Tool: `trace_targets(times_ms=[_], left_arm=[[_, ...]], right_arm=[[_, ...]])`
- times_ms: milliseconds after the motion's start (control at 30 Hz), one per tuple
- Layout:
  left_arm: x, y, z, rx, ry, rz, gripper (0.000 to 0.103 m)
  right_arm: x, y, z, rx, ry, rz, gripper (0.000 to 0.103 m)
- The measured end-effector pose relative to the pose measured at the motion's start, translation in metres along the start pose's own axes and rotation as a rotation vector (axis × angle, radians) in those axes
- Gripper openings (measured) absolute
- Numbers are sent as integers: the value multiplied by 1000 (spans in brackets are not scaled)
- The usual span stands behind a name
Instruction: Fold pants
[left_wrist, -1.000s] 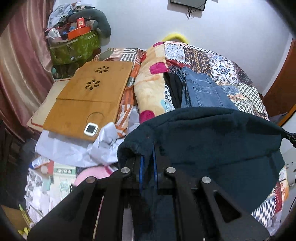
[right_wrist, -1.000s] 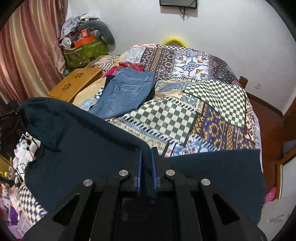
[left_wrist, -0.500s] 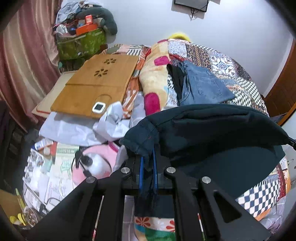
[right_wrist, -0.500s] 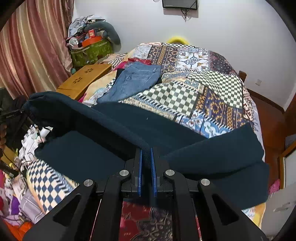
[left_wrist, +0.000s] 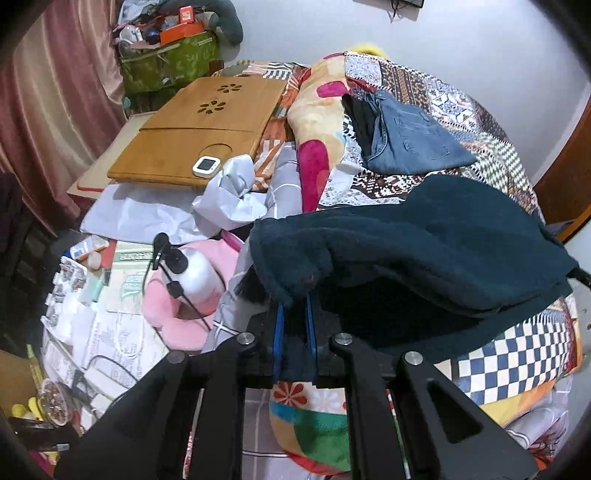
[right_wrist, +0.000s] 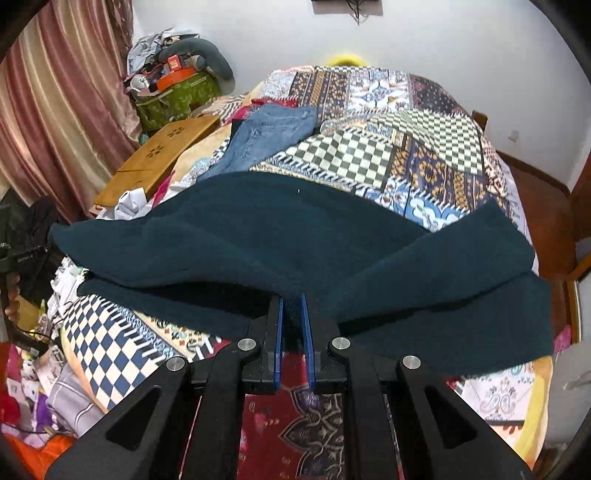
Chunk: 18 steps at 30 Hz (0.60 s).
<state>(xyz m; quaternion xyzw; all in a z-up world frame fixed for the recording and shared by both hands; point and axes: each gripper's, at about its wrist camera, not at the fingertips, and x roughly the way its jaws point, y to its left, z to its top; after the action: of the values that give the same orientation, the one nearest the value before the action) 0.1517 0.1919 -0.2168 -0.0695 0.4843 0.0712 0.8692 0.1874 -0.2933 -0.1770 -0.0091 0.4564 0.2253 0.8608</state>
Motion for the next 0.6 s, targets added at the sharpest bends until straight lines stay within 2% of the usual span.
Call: trace_targets(times_ms=[200,333,400,433,500,533,600], left_arm=[[-23,-3,11,6,-64,16,11],[-26,-15,27,20,-80,16,14],[-23,-23,34,34,-85,13,25],[-21,-29,39,43,-88,10,29],[-13,-43,49,63,-91,5,44],[-10,-48,54,71,-92,4,47],[-2,-61,65,89,-91,-3,54]], right_arm=[[-29,-22,6,80,-61,-6,11],[-41,-49,14,143,-94,-66,13],[-43,-63,18,175,-101,-99,17],[-43,-68,19,189,-103,-111,22],[-44,-85,23,220,-113,-142,32],[-44,-93,25,233,-118,-160,38],[-42,-110,30,256,-122,-187,42]])
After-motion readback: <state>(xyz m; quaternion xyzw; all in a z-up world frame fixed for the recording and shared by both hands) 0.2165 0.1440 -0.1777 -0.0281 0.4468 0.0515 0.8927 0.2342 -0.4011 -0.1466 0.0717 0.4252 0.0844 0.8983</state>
